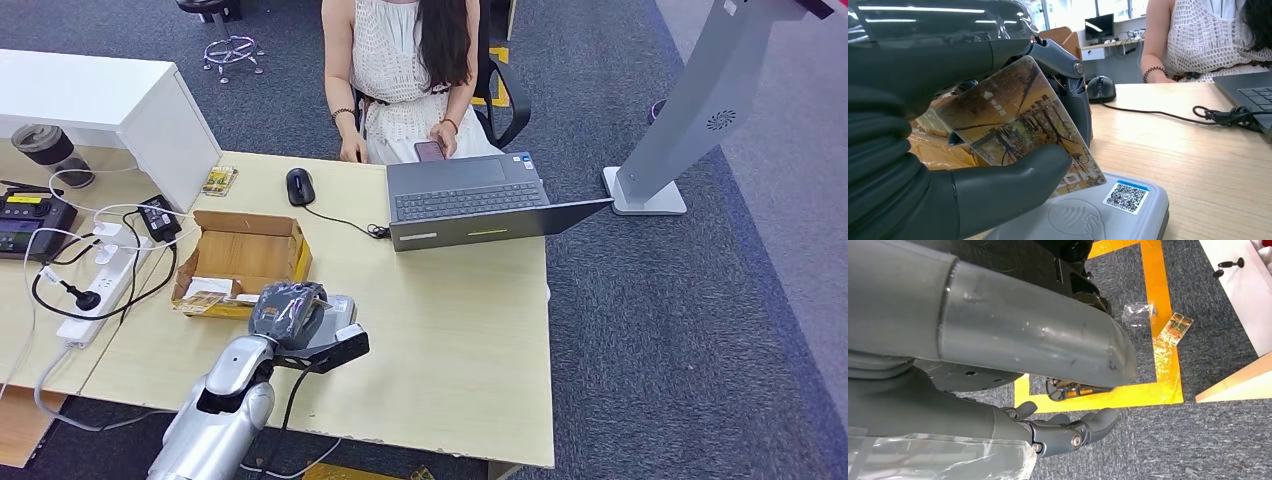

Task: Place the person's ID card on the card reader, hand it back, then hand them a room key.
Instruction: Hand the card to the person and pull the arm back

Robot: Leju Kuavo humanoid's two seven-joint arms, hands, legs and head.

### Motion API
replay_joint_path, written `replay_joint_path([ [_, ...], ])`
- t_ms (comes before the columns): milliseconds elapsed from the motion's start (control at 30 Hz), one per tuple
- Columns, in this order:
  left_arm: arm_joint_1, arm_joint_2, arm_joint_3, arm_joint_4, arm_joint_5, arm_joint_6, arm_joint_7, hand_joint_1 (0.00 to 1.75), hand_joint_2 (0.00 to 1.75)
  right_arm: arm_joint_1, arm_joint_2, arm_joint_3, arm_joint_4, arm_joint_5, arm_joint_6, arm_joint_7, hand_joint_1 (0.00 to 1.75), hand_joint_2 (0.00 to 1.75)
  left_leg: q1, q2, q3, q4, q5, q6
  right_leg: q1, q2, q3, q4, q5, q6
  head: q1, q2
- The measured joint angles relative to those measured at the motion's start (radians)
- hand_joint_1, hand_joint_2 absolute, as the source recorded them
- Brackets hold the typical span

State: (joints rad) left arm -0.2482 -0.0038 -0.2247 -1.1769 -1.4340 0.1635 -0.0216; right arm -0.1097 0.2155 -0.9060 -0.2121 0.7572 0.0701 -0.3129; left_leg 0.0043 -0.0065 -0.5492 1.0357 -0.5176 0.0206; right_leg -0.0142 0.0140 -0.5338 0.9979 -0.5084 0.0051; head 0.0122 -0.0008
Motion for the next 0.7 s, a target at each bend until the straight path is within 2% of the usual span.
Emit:
replay_joint_path([
  [200, -0.001, 0.005, 0.001, -0.031, -0.011, 0.062, 0.023, 1.75, 1.75, 0.002, 0.000, 0.000, 0.000, 0.000, 0.000, 0.000, 0.00, 0.00, 0.000, 0.000, 0.000, 0.000, 0.000, 0.000, 0.000, 0.000, 0.000, 0.000, 0.000, 0.000, 0.000, 0.000],
  [433, -0.037, 0.034, 0.012, -0.116, -0.012, 0.108, 0.033, 1.75, 1.75, 0.004, 0.000, 0.000, 0.000, 0.001, -0.002, 0.001, 0.00, 0.00, 0.000, 0.000, 0.000, 0.000, 0.000, 0.000, 0.000, 0.000, 0.000, 0.000, 0.000, 0.000, 0.000, 0.000],
  [533, -0.074, 0.060, 0.027, -0.140, -0.022, 0.116, 0.033, 1.75, 1.75, 0.005, 0.000, 0.000, 0.000, 0.000, -0.002, 0.001, 0.00, 0.00, 0.000, 0.000, 0.000, 0.000, 0.000, 0.000, 0.000, 0.000, 0.000, 0.001, 0.000, 0.000, 0.000, 0.000],
  [700, -0.181, 0.111, 0.057, -0.150, -0.060, 0.089, 0.034, 1.75, 1.75, 0.004, 0.000, 0.000, 0.000, 0.000, -0.002, 0.000, 0.00, 0.00, 0.001, 0.000, 0.000, 0.000, 0.001, 0.000, 0.001, 0.000, 0.000, 0.001, 0.000, 0.000, 0.000, 0.000],
])
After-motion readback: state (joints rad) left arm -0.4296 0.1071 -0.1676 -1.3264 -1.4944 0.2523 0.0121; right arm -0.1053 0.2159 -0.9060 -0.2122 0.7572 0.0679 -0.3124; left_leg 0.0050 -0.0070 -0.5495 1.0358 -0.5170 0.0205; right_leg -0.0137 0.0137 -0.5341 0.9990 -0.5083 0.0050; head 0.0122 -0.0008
